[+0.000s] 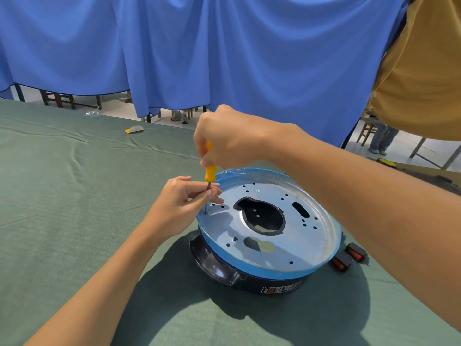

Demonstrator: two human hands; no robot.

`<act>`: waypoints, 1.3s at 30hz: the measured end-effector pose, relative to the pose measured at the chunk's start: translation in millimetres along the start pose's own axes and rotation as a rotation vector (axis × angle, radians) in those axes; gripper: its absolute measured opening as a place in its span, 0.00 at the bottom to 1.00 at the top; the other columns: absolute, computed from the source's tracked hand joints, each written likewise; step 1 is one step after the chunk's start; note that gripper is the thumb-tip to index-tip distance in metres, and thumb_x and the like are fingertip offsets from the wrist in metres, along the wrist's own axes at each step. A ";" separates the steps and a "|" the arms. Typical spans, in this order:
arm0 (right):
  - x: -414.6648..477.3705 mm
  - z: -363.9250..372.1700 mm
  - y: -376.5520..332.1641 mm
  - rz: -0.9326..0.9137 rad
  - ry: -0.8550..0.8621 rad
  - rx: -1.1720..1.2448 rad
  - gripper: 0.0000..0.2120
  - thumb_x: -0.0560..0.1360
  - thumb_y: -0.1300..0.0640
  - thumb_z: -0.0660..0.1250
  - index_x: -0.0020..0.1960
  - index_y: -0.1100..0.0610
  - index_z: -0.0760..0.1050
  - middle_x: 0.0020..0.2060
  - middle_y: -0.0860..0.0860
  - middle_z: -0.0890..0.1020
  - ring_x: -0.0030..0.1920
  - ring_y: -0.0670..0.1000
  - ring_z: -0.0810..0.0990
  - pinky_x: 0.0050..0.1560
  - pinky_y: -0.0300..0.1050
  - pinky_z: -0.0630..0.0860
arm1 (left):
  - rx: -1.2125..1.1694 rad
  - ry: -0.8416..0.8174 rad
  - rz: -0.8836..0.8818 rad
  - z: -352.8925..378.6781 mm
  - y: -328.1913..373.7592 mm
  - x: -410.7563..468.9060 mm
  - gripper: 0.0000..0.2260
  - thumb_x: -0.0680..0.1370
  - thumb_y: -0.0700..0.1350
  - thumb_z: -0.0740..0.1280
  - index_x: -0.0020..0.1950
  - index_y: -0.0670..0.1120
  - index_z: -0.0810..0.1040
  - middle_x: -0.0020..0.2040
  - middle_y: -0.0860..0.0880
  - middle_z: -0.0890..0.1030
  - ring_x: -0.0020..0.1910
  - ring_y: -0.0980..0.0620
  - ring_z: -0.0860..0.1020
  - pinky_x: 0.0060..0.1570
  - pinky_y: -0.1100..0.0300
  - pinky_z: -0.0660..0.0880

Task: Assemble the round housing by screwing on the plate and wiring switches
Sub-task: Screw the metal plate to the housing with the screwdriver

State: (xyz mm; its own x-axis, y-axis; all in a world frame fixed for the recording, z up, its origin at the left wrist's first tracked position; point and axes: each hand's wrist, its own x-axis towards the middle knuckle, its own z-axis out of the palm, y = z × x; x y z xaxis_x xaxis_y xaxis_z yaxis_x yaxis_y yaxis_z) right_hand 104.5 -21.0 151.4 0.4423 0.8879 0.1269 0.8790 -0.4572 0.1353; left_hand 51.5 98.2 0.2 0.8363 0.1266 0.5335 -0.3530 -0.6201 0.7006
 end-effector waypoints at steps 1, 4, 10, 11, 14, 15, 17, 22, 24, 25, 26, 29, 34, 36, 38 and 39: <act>0.6 1.8 -1.2 0.017 0.019 -0.005 0.13 0.76 0.53 0.69 0.36 0.53 0.70 0.33 0.47 0.68 0.28 0.43 0.69 0.23 0.38 0.63 | -0.001 0.051 0.012 1.9 0.3 -0.8 0.07 0.79 0.39 0.69 0.46 0.44 0.87 0.45 0.56 0.85 0.47 0.72 0.79 0.65 0.51 0.66; 4.6 8.6 -3.6 0.058 0.060 -0.016 0.19 0.78 0.57 0.64 0.32 0.54 0.60 0.29 0.49 0.68 0.24 0.46 0.69 0.23 0.38 0.62 | 0.013 0.177 0.029 4.3 -0.3 -1.8 0.02 0.74 0.38 0.74 0.43 0.43 0.88 0.41 0.55 0.85 0.38 0.71 0.77 0.55 0.50 0.70; 6.6 15.5 2.9 0.084 0.061 0.015 0.18 0.79 0.54 0.62 0.32 0.56 0.63 0.26 0.51 0.70 0.26 0.49 0.74 0.25 0.41 0.65 | 0.062 0.118 0.025 4.1 1.7 0.0 0.06 0.77 0.42 0.71 0.44 0.44 0.88 0.40 0.54 0.87 0.42 0.58 0.81 0.67 0.61 0.62; 5.6 11.7 3.6 0.059 0.062 0.007 0.17 0.77 0.52 0.65 0.33 0.56 0.66 0.29 0.50 0.70 0.28 0.47 0.71 0.26 0.42 0.65 | 0.058 0.108 0.019 3.8 2.3 0.1 0.07 0.78 0.42 0.70 0.45 0.44 0.88 0.40 0.54 0.87 0.44 0.57 0.82 0.68 0.61 0.61; 2.8 -0.9 4.1 0.016 -0.015 0.045 0.07 0.73 0.54 0.72 0.40 0.51 0.75 0.34 0.46 0.74 0.32 0.46 0.78 0.32 0.41 0.74 | 0.031 0.062 0.005 0.3 1.7 0.5 0.08 0.79 0.41 0.68 0.45 0.46 0.87 0.42 0.60 0.86 0.47 0.59 0.82 0.66 0.60 0.63; 3.4 -2.6 3.8 0.020 -0.028 0.053 0.07 0.73 0.56 0.73 0.40 0.51 0.75 0.33 0.46 0.75 0.31 0.48 0.80 0.32 0.41 0.75 | 0.030 0.042 0.005 -1.0 1.0 0.6 0.09 0.80 0.41 0.67 0.45 0.46 0.87 0.42 0.63 0.85 0.47 0.58 0.82 0.66 0.60 0.63; 5.3 -2.6 3.0 0.037 -0.022 0.032 0.11 0.74 0.54 0.72 0.37 0.51 0.71 0.33 0.48 0.74 0.30 0.50 0.82 0.31 0.43 0.78 | 0.041 0.026 0.013 -1.0 1.2 -0.4 0.10 0.80 0.43 0.66 0.47 0.47 0.87 0.43 0.65 0.84 0.45 0.56 0.81 0.66 0.58 0.64; 5.8 7.3 3.5 0.086 -0.018 0.026 0.16 0.78 0.53 0.64 0.33 0.55 0.65 0.25 0.54 0.78 0.25 0.53 0.81 0.32 0.45 0.80 | 0.020 0.161 0.033 8.1 3.3 -3.9 0.04 0.76 0.41 0.72 0.46 0.45 0.88 0.43 0.62 0.83 0.40 0.71 0.77 0.59 0.49 0.67; 6.0 10.6 4.3 0.103 -0.032 -0.007 0.16 0.78 0.57 0.60 0.32 0.58 0.67 0.23 0.55 0.80 0.24 0.54 0.80 0.31 0.46 0.80 | 0.044 0.189 0.044 10.5 3.4 -3.3 0.03 0.74 0.39 0.74 0.44 0.44 0.88 0.42 0.60 0.83 0.39 0.71 0.77 0.56 0.50 0.68; 6.3 10.4 4.0 0.107 -0.041 -0.013 0.16 0.78 0.57 0.60 0.32 0.58 0.68 0.23 0.55 0.80 0.24 0.54 0.80 0.30 0.45 0.80 | 0.044 0.181 0.051 10.7 3.2 -2.9 0.03 0.74 0.39 0.74 0.43 0.43 0.88 0.41 0.58 0.83 0.38 0.72 0.76 0.54 0.51 0.67; 6.5 8.9 3.4 0.105 -0.054 -0.011 0.17 0.78 0.56 0.60 0.32 0.58 0.68 0.23 0.54 0.81 0.24 0.54 0.80 0.29 0.44 0.79 | 0.030 0.162 0.054 10.2 3.1 -2.5 0.04 0.75 0.38 0.73 0.44 0.42 0.88 0.41 0.56 0.84 0.37 0.73 0.75 0.52 0.51 0.66; 5.4 -2.9 -0.4 0.047 -0.136 -0.006 0.16 0.77 0.47 0.66 0.34 0.55 0.72 0.27 0.50 0.81 0.29 0.50 0.83 0.29 0.38 0.74 | -0.015 0.091 0.036 6.6 1.8 -1.0 0.05 0.77 0.38 0.71 0.46 0.42 0.87 0.43 0.54 0.86 0.39 0.74 0.75 0.54 0.52 0.66; 7.0 -5.3 -7.4 -0.058 -0.241 -0.122 0.05 0.72 0.55 0.74 0.38 0.50 0.80 0.28 0.45 0.77 0.35 0.47 0.80 0.26 0.37 0.67 | -0.085 -0.007 -0.035 1.7 -3.7 -0.7 0.07 0.78 0.41 0.70 0.46 0.51 0.87 0.45 0.55 0.87 0.53 0.56 0.83 0.60 0.68 0.72; 9.1 -1.7 -9.3 -0.064 -0.238 -0.132 0.03 0.72 0.55 0.73 0.39 0.51 0.81 0.29 0.45 0.77 0.42 0.50 0.80 0.26 0.38 0.66 | -0.344 -0.056 -0.107 -3.2 -5.0 -1.3 0.07 0.76 0.40 0.72 0.49 0.52 0.87 0.49 0.52 0.87 0.56 0.55 0.83 0.60 0.64 0.76; 10.8 -2.0 -9.2 -0.049 -0.263 -0.131 0.04 0.72 0.55 0.72 0.39 0.52 0.82 0.27 0.45 0.78 0.40 0.47 0.80 0.24 0.36 0.66 | -0.593 -0.083 -0.145 -9.7 -9.3 -0.2 0.13 0.74 0.38 0.69 0.55 0.50 0.86 0.56 0.49 0.85 0.60 0.54 0.81 0.60 0.63 0.76; 11.2 -2.6 -8.2 -0.039 -0.281 -0.129 0.04 0.72 0.54 0.72 0.39 0.53 0.82 0.26 0.45 0.79 0.35 0.44 0.80 0.23 0.35 0.67 | -0.668 -0.047 -0.173 -12.1 -12.0 1.4 0.17 0.72 0.37 0.66 0.57 0.50 0.85 0.58 0.48 0.85 0.61 0.53 0.80 0.59 0.63 0.75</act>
State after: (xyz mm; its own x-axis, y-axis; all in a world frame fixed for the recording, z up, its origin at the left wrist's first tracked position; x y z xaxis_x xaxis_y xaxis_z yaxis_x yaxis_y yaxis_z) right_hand 101.7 -7.5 154.3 0.4561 0.8762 -0.1555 0.8745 -0.4089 0.2608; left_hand 51.8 115.2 -1.8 0.9158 0.1371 0.3775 -0.3833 0.0180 0.9234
